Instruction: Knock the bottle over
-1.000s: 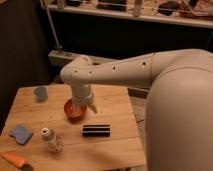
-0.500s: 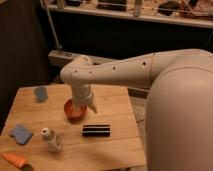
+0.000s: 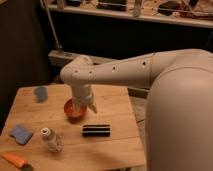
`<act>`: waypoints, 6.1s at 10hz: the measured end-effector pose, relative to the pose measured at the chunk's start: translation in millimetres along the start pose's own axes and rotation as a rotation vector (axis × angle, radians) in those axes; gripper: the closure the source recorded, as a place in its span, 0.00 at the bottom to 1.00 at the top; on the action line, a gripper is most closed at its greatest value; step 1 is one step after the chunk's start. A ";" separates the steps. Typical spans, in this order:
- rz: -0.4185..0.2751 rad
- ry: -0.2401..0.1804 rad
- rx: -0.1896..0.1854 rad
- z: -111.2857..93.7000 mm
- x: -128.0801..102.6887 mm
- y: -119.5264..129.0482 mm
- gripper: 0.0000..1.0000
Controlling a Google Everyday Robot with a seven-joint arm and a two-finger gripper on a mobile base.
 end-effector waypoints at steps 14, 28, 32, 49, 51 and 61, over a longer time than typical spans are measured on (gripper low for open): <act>-0.350 0.027 0.141 43.3 20.0 85.4 1.00; -0.316 0.535 0.013 57.8 65.0 128.9 1.00; -0.182 0.719 0.006 68.7 37.7 123.4 1.00; -0.317 0.567 0.023 58.6 57.4 161.8 1.00; -0.322 0.575 0.008 62.6 73.9 165.6 1.00; -0.330 0.497 -0.001 69.1 110.7 162.0 1.00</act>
